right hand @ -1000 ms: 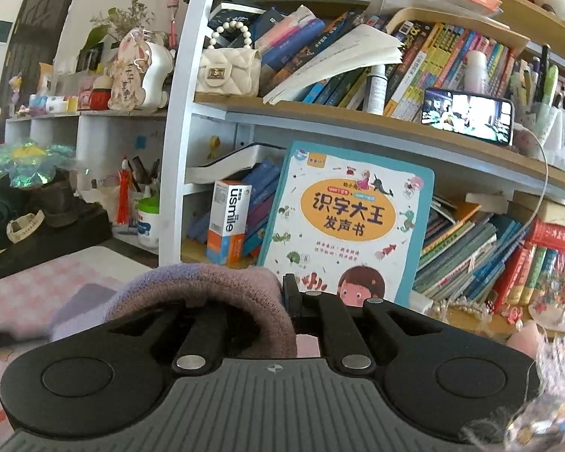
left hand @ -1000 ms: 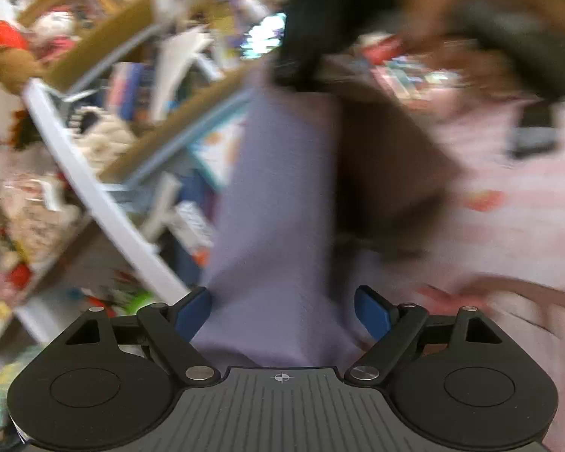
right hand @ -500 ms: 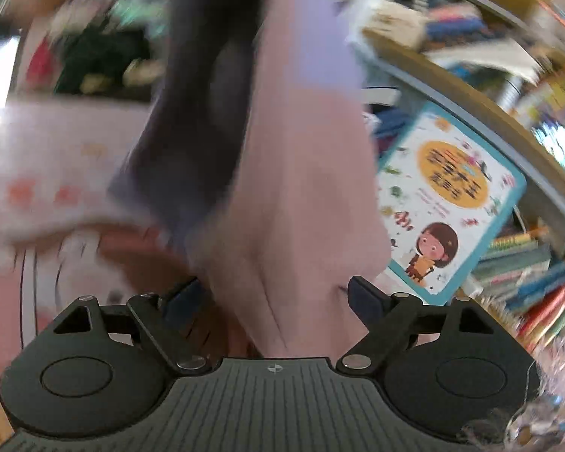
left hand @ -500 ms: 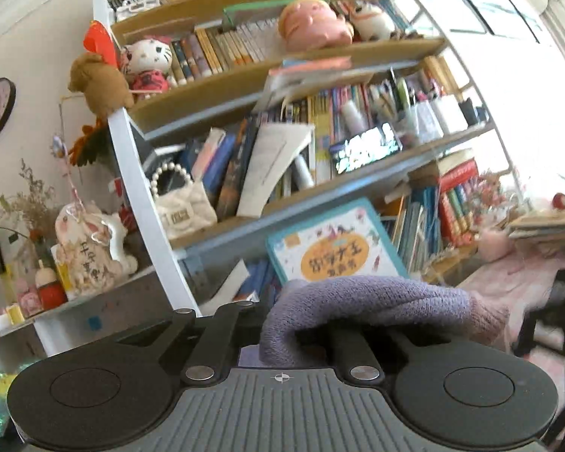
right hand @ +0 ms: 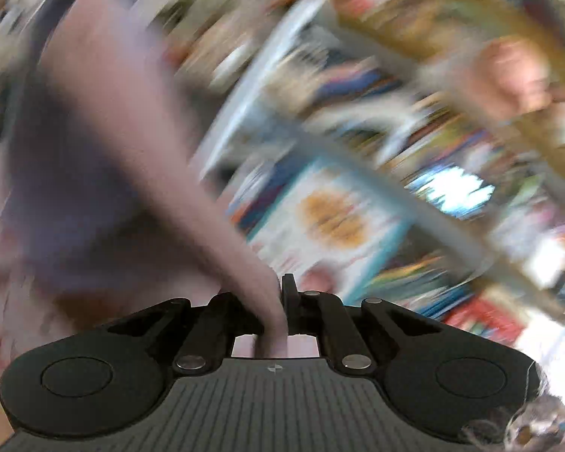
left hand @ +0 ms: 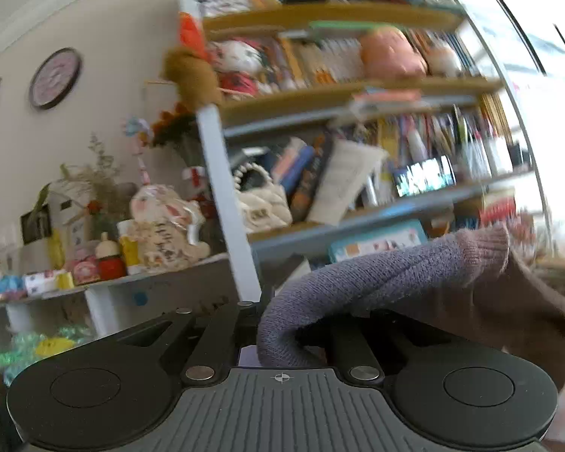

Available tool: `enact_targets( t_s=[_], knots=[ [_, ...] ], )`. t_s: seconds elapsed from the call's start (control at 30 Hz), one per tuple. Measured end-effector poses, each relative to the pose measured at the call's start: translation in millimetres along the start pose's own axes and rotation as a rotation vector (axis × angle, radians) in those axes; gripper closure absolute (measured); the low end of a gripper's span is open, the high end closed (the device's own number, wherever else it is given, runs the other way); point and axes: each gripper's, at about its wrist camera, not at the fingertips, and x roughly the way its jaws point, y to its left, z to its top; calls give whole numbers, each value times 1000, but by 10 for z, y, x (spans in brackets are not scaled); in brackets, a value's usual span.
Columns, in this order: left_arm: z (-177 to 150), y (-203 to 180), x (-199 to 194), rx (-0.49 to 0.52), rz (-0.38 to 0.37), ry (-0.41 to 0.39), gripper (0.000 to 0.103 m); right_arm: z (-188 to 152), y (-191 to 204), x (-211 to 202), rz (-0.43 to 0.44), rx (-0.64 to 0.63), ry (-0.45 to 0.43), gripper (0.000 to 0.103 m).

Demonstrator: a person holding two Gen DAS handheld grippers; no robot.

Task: Fold clothes
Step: 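Lift the sweater with both grippers and shake it open in the air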

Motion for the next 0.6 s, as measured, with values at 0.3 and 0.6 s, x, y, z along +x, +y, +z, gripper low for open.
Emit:
enact_targets(
  t_s=[0.3,0.6],
  knots=[
    [401,350,-608,-245,-170,-263,94,886,-664,-1064,-190,106,-521,97],
    [-358,31,938,-222,-259,242,91,514,-965,75,-67,220,-67,96]
  ],
)
